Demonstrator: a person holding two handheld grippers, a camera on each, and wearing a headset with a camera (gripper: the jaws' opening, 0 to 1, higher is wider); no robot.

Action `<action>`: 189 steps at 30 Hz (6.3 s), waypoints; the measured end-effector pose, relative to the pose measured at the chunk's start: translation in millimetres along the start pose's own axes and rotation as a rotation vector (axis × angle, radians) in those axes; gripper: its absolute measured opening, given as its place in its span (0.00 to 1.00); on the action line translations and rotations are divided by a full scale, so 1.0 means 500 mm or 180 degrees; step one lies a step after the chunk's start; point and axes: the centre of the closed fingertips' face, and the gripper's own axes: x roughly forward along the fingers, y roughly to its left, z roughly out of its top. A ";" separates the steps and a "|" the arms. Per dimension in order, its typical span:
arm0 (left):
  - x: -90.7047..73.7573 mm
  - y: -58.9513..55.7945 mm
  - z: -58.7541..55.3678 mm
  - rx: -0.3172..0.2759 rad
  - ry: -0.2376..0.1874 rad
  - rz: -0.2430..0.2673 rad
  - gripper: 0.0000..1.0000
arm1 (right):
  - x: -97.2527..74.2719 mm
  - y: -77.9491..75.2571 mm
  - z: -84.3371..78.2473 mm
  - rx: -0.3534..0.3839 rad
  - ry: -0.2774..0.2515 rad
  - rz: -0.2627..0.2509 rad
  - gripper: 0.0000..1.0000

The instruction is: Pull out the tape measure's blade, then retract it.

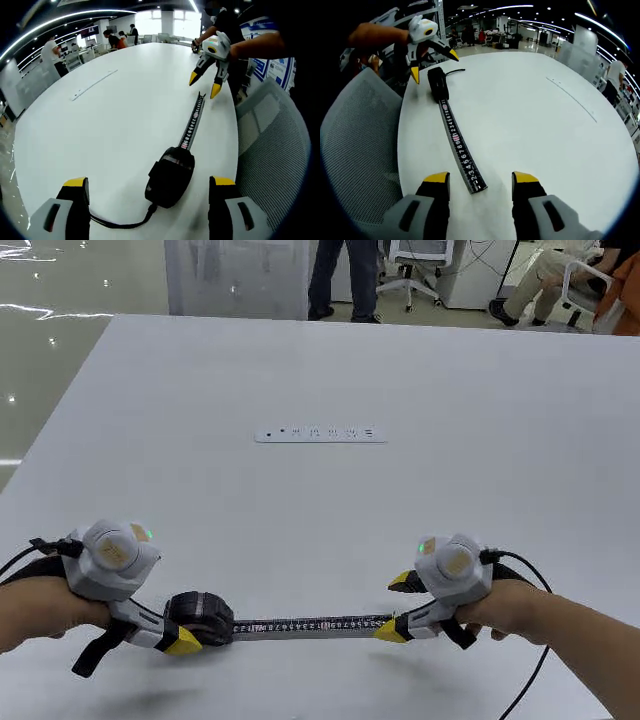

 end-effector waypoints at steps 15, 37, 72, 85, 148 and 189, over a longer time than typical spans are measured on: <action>-0.083 0.037 -0.008 -0.0970 -0.0831 0.0472 1.00 | -0.092 -0.019 -0.029 0.0545 -0.0522 -0.0784 0.87; -0.131 -0.022 -0.091 -0.1051 -0.0974 0.0634 1.00 | -0.178 0.048 -0.104 0.0565 -0.0630 -0.0962 1.00; -0.131 -0.027 -0.099 -0.1121 -0.1011 0.0718 1.00 | -0.223 0.045 -0.135 0.0517 -0.0552 -0.1004 1.00; -0.116 -0.038 -0.104 -0.1193 -0.0991 0.0681 1.00 | -0.222 0.047 -0.126 0.0360 -0.0465 -0.0918 0.99; 0.045 -0.080 -0.004 -0.1633 -0.0648 0.0970 0.94 | -0.029 0.022 -0.020 -0.0830 0.0528 0.0458 0.59; 0.039 -0.057 -0.004 -0.1919 -0.0748 0.1048 0.80 | 0.049 0.029 -0.068 -0.1207 0.0943 0.0721 0.14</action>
